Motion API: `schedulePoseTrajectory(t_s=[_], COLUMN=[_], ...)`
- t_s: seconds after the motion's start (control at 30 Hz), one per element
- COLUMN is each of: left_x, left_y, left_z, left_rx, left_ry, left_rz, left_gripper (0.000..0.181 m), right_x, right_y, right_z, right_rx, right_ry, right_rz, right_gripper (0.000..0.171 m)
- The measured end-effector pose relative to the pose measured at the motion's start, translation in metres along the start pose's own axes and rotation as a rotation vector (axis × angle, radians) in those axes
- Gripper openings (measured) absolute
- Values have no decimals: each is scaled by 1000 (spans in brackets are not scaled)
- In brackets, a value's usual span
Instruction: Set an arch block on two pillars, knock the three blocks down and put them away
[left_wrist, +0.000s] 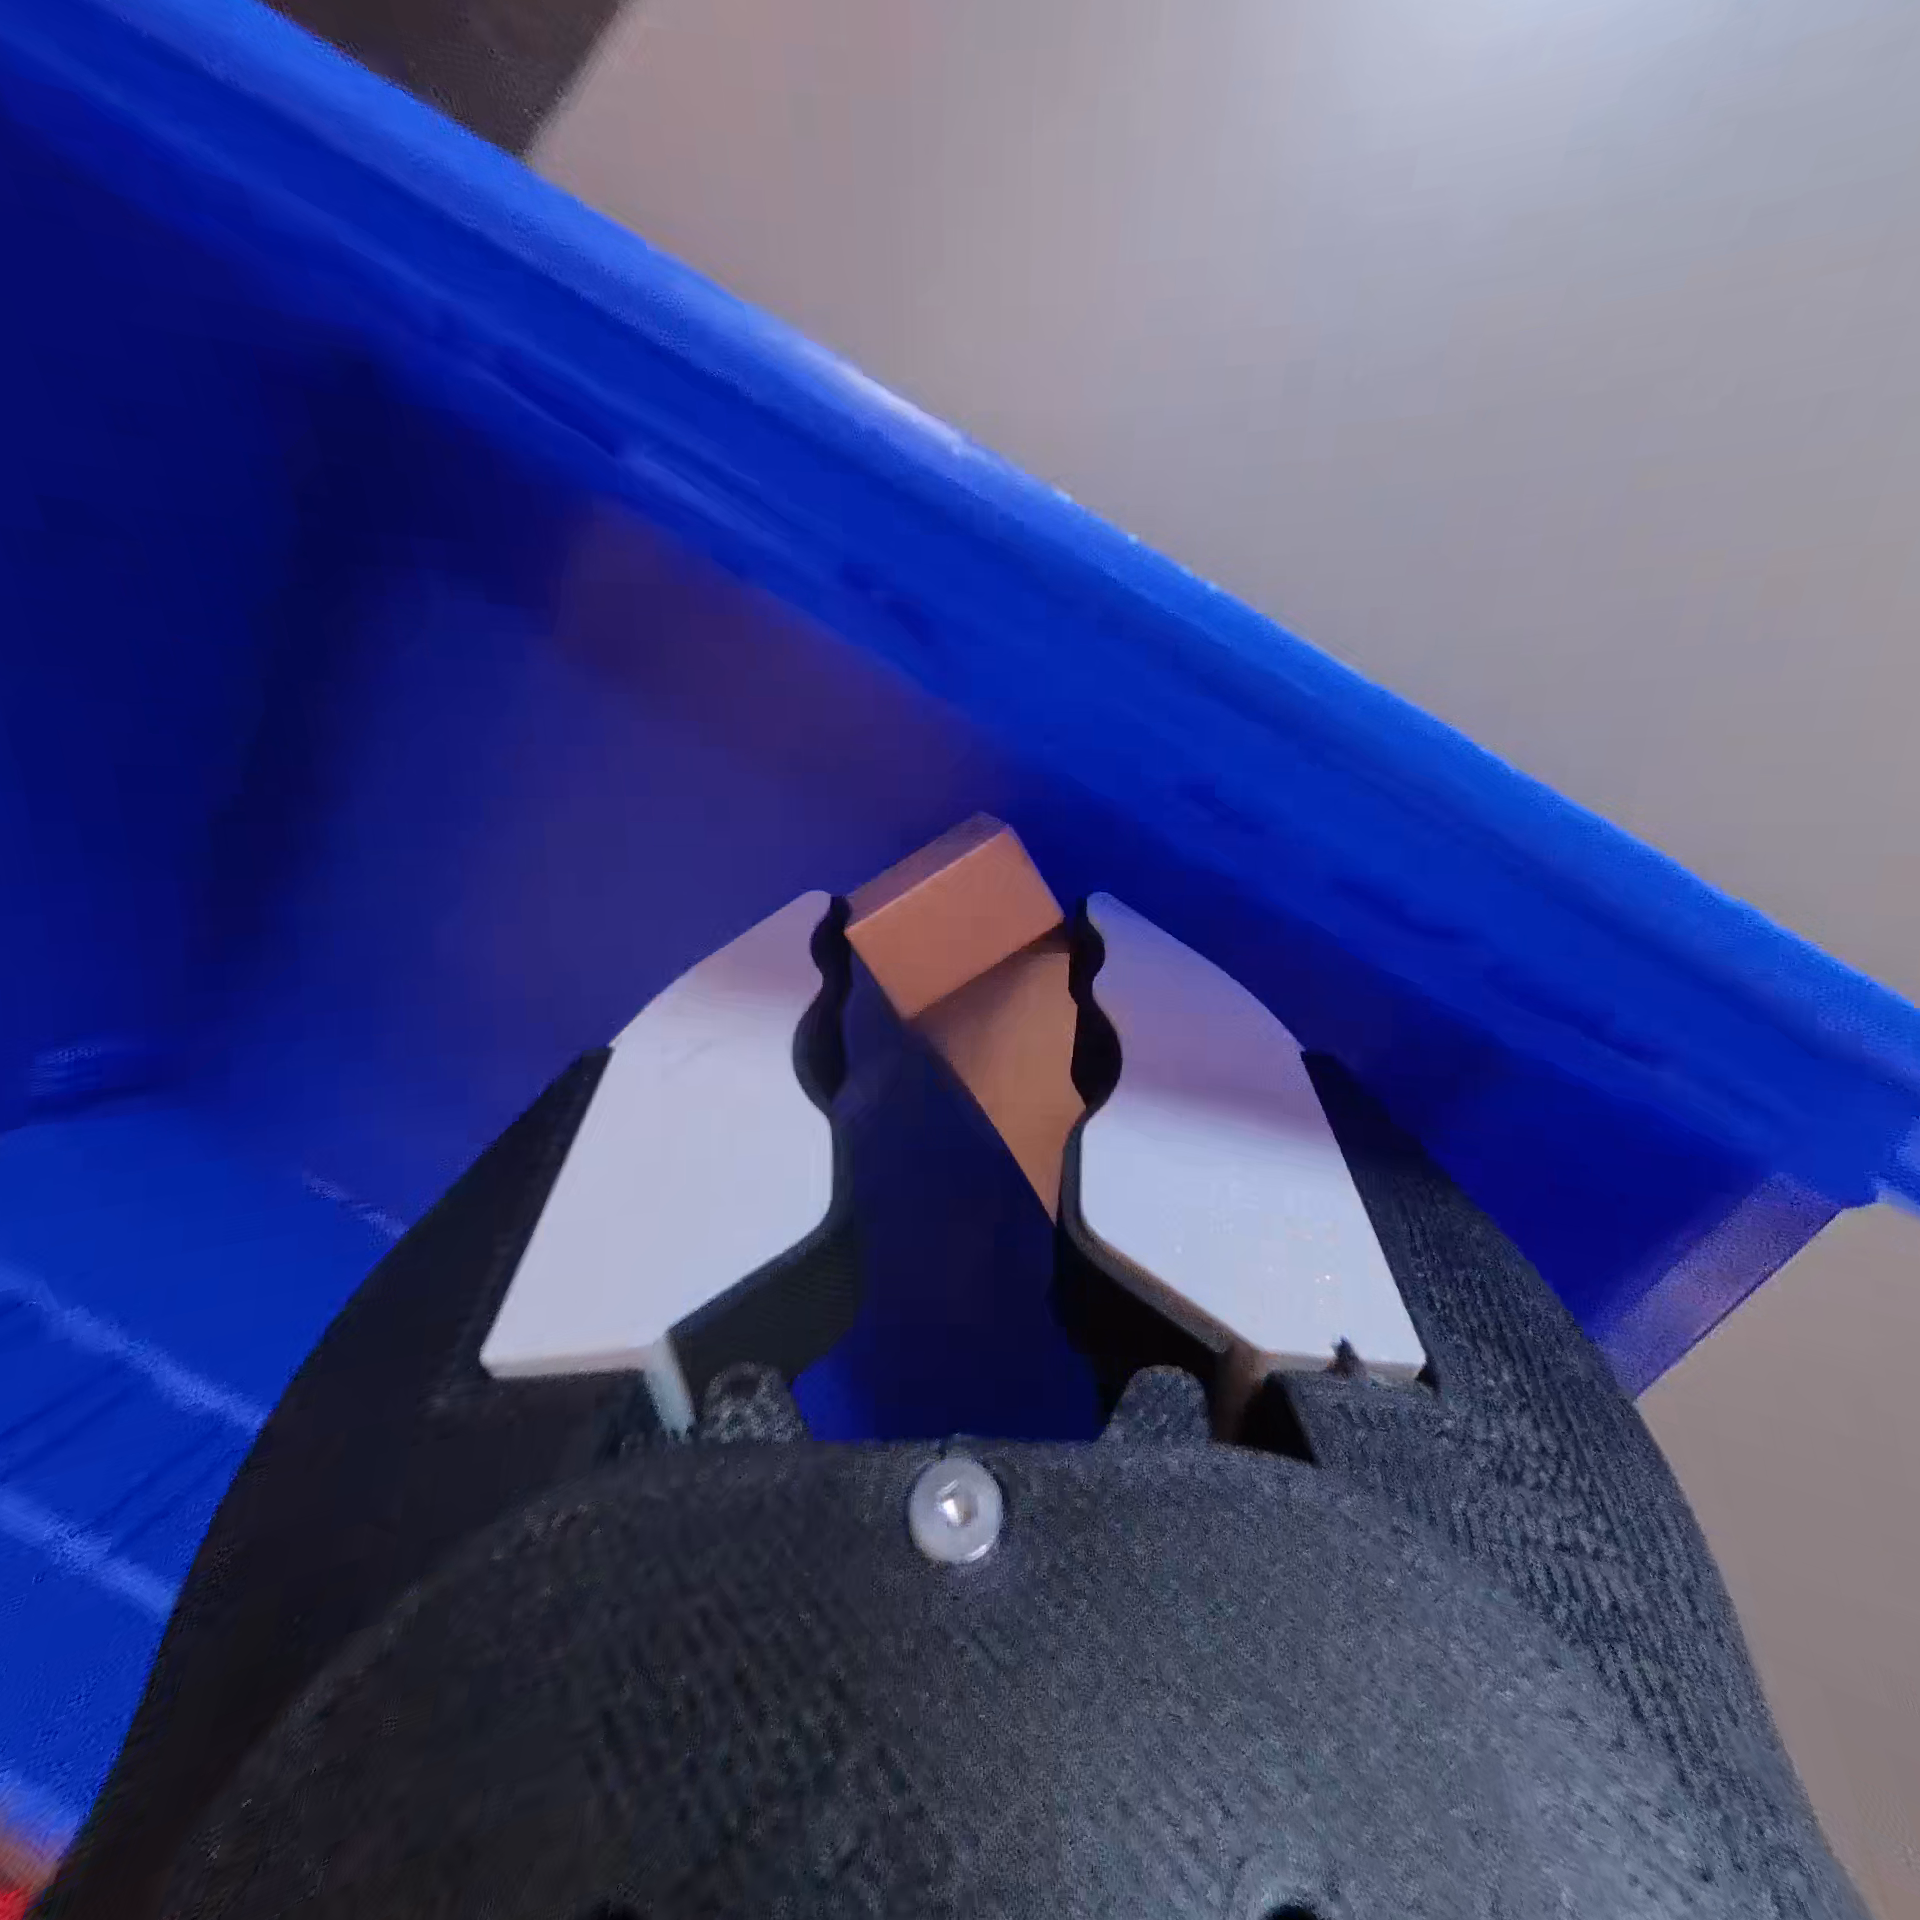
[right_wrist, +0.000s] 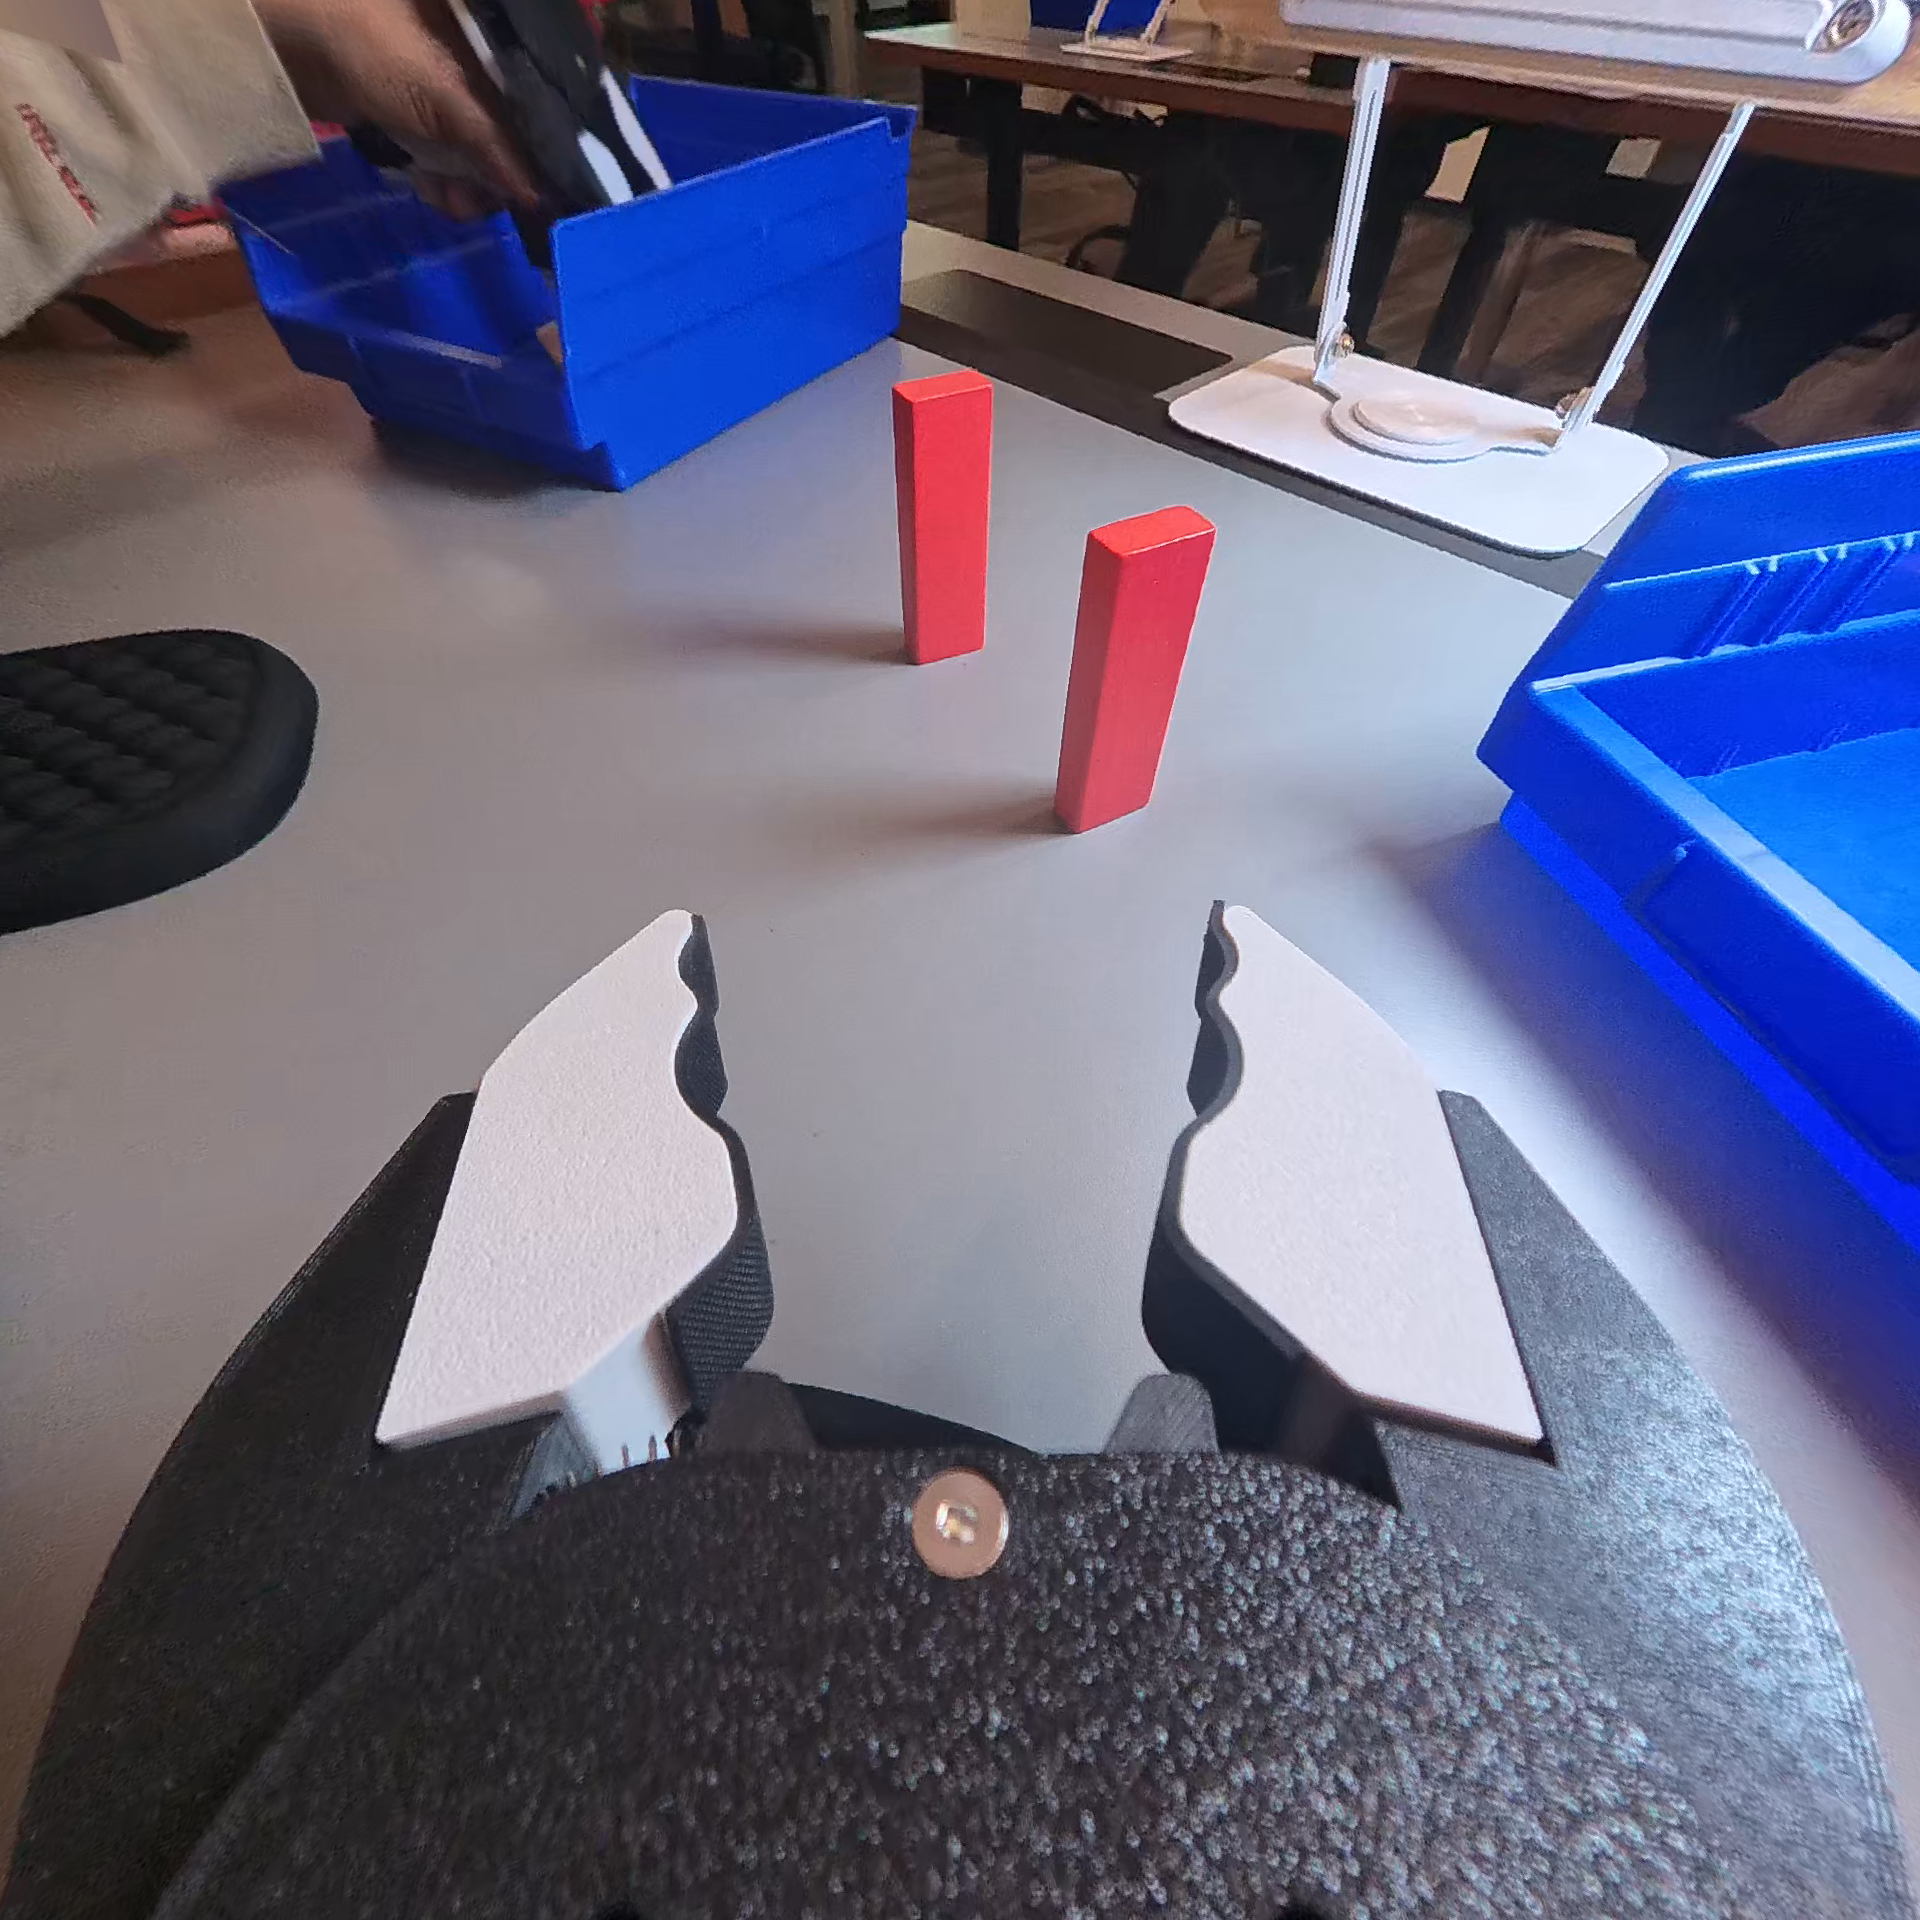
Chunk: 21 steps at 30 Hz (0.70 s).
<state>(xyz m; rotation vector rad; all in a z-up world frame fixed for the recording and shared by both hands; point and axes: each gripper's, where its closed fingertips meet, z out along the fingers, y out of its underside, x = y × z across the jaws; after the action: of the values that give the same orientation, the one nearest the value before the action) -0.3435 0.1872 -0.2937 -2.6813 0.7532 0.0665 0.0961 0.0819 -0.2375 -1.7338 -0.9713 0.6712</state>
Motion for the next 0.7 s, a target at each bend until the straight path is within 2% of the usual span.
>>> schedulePoseTrajectory(t_s=[0.1, 0.17, 0.2, 0.3, 0.4, 0.47, 0.53, 0.6, 0.7], left_x=[-25, -23, -7, 90, 201, 262, 304, 329, 343], left_y=[-26, -54, -70, -102, -100, -93, -90, -91, -94], left_z=[-49, -103, -132, -207, -246, -251, -246, -238, -229], left_rx=[216, 460, 615, 1080, 1385, 1452, 1481, 1510, 1540], left_ry=[-198, -323, -329, -100, 267, 501, 624, 719, 829], left_rz=[24, 110, 158, 308, 436, 472, 486, 452, 372], left_gripper=[42, 42, 41, 41, 41, 41, 41, 41, 41], right_x=[0, -1, -2, -11, -36, -59, -85, -107, -120], right_y=[0, 0, 0, -10, -37, -55, -74, -89, -104], right_z=[0, 2, 3, 4, 2, 2, 1, 1, 5], right_rx=[0, -5, -8, 13, 87, 129, 175, 211, 232], right_ry=[-4, -4, -5, -30, -137, -241, -358, -468, -574], right_rz=[0, -8, -17, -56, -72, -105, -134, -120, -44], right_gripper=[88, 88, 87, 86, 83, 78, 72, 66, 60])
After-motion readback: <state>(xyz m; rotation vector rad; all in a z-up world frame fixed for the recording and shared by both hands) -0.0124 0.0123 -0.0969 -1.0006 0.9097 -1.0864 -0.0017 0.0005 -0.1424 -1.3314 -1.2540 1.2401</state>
